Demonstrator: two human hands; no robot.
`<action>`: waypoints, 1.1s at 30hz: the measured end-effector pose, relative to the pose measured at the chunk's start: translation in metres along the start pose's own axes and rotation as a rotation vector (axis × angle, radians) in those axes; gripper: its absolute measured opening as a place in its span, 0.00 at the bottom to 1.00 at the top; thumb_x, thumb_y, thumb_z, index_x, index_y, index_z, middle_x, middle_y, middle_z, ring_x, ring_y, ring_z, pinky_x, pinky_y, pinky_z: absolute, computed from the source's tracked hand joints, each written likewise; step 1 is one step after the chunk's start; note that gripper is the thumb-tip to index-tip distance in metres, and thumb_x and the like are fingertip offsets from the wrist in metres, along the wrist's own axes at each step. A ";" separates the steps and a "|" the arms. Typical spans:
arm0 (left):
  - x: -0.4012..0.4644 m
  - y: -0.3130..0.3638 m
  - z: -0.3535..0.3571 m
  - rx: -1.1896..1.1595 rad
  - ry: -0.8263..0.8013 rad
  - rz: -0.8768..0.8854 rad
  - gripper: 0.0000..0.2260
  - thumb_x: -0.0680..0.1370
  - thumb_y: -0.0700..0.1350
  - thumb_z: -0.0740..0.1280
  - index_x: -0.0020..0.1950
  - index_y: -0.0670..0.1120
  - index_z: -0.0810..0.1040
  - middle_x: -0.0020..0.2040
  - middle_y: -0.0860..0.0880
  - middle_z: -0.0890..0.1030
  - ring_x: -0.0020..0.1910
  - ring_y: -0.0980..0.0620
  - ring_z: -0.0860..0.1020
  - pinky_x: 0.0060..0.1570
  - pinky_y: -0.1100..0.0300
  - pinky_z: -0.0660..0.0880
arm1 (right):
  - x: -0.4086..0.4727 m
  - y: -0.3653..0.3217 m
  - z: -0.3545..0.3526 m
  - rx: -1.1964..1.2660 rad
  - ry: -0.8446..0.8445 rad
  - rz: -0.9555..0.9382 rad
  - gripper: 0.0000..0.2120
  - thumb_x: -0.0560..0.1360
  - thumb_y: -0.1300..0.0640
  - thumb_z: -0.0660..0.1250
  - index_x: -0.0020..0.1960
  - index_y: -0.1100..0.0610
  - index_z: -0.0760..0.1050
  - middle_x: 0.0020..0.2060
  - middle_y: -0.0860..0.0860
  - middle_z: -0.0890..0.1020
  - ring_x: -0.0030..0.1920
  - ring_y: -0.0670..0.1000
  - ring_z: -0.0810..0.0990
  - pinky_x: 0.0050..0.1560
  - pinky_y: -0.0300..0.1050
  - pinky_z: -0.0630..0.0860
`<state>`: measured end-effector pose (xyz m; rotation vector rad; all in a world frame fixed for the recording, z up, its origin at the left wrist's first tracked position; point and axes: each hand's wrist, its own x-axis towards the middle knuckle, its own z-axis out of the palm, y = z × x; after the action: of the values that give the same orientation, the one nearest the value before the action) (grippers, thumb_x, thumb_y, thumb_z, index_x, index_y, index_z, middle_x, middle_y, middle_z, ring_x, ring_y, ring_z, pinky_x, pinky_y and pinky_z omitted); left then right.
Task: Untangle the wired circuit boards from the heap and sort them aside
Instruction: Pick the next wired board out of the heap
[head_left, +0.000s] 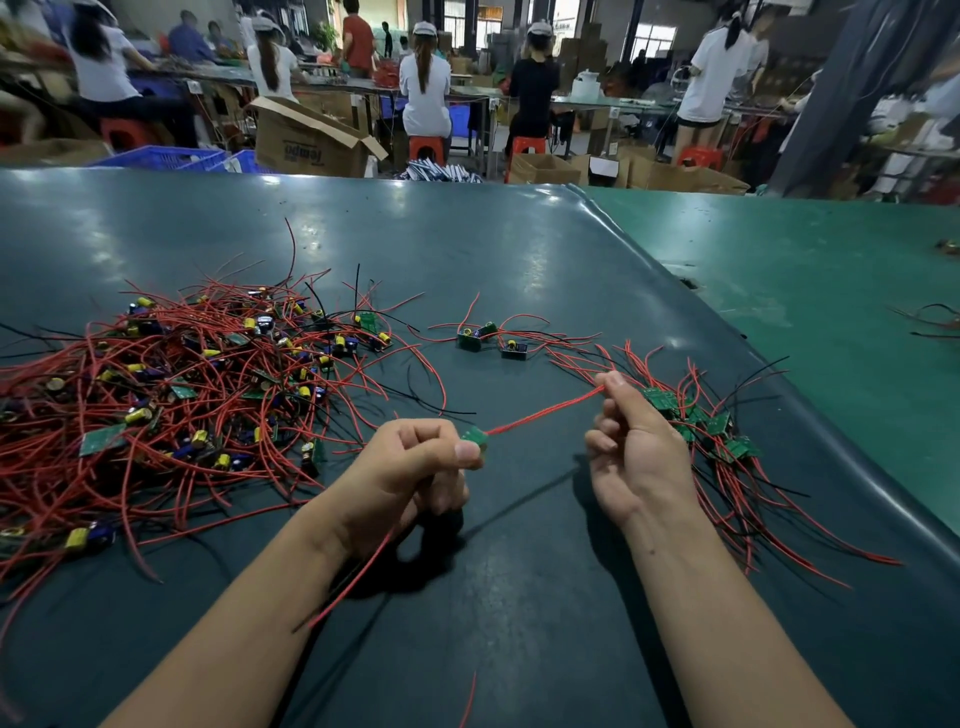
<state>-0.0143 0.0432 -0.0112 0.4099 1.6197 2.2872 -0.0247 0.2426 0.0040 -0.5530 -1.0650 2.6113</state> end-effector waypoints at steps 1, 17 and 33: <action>0.000 0.001 -0.001 -0.056 0.042 0.019 0.08 0.61 0.45 0.73 0.28 0.45 0.76 0.19 0.49 0.67 0.18 0.54 0.65 0.29 0.63 0.70 | 0.001 -0.002 -0.001 0.036 0.023 -0.010 0.05 0.77 0.62 0.68 0.43 0.60 0.79 0.27 0.47 0.73 0.21 0.41 0.67 0.19 0.31 0.60; -0.002 0.000 0.007 0.185 0.197 -0.034 0.16 0.62 0.52 0.76 0.43 0.43 0.86 0.26 0.44 0.78 0.20 0.55 0.71 0.21 0.68 0.67 | -0.029 0.024 0.008 -0.563 -0.520 0.088 0.09 0.72 0.57 0.72 0.45 0.64 0.80 0.26 0.49 0.75 0.22 0.43 0.67 0.19 0.33 0.59; -0.007 0.013 -0.010 0.302 0.240 0.026 0.10 0.67 0.50 0.74 0.38 0.44 0.85 0.27 0.46 0.78 0.24 0.54 0.69 0.27 0.64 0.64 | -0.021 0.005 0.006 -0.386 -0.163 -0.436 0.08 0.76 0.63 0.70 0.38 0.58 0.78 0.28 0.51 0.80 0.22 0.46 0.71 0.19 0.36 0.67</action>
<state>-0.0128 0.0274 -0.0024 0.2302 2.1016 2.1817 -0.0088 0.2273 0.0093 -0.1529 -1.5570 2.1086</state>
